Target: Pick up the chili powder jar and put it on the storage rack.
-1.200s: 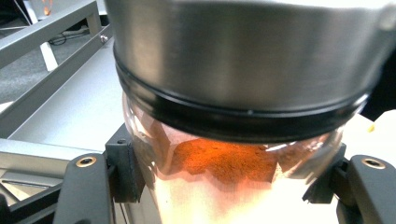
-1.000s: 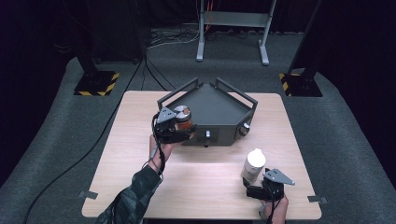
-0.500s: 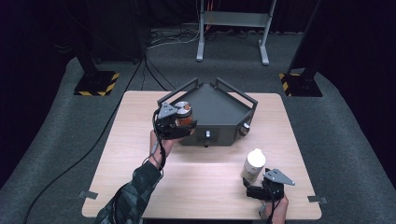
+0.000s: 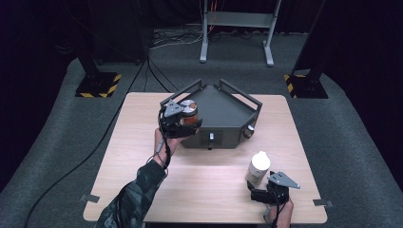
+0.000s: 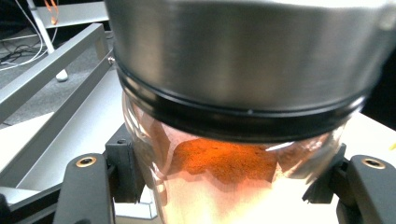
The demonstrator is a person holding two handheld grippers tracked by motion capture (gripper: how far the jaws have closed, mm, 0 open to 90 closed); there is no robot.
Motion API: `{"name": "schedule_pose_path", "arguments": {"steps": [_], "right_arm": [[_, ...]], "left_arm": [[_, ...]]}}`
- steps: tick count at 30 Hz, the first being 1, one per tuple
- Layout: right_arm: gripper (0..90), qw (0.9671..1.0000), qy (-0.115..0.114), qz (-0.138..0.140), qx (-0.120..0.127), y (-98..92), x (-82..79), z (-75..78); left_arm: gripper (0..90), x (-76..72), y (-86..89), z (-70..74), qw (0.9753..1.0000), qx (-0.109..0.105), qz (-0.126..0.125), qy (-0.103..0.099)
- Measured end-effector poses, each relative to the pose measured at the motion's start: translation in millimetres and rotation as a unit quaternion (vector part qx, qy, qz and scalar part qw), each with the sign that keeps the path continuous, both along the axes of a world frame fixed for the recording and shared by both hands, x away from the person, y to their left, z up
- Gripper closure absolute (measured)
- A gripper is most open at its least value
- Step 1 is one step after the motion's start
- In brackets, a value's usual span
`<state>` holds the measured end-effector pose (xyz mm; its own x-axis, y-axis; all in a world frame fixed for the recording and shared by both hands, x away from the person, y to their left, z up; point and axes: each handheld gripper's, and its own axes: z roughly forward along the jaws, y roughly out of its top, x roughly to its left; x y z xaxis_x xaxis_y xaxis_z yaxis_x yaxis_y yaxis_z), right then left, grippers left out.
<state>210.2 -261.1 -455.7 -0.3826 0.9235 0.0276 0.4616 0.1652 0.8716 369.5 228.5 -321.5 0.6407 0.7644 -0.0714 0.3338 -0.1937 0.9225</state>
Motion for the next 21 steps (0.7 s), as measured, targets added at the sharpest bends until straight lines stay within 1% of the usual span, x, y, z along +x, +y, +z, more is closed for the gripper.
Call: {"name": "schedule_pose_path", "arguments": {"steps": [9, 21], "right_arm": [[0.0, 1.0, 0.0, 0.0, -0.001, 0.3, -0.1, 0.0], [0.0, 1.0, 0.0, 0.0, -0.001, 0.3, -0.2, 0.0]], "left_arm": [[32.0, 8.5, -5.4, 3.7, 0.9999, 0.01, 0.004, -0.005], [32.0, 18.9, -9.5, 4.3, 0.9998, 0.015, 0.013, -0.006]]}}
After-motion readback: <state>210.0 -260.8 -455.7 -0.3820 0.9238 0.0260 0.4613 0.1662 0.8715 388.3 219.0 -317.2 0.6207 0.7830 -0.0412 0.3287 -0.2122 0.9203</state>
